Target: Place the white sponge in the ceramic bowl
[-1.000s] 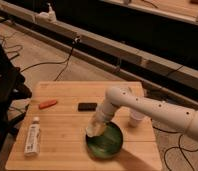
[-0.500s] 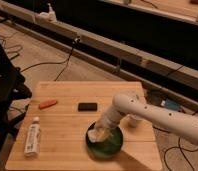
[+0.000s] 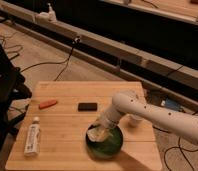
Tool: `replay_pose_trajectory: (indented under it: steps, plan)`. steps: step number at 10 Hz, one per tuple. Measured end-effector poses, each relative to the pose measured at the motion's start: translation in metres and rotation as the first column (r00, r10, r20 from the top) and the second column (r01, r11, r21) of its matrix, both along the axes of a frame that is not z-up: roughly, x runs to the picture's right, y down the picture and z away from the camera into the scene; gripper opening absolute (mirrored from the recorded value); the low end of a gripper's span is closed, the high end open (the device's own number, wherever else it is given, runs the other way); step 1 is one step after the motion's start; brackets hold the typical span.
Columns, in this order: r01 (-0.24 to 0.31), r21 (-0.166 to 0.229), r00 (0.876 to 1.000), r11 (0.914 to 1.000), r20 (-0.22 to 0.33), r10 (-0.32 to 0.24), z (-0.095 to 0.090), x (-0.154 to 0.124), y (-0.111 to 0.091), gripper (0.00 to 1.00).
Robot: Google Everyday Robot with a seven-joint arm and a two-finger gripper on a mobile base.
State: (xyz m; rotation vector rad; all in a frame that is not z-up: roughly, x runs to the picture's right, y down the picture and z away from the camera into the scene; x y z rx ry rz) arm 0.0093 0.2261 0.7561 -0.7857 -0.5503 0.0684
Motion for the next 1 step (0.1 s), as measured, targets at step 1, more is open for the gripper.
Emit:
replay_pose_trajectory:
  steps: [1]
  plan:
    - [0.0, 0.0, 1.0, 1.0, 0.0, 0.0, 0.0, 0.0003, 0.0001, 0.8]
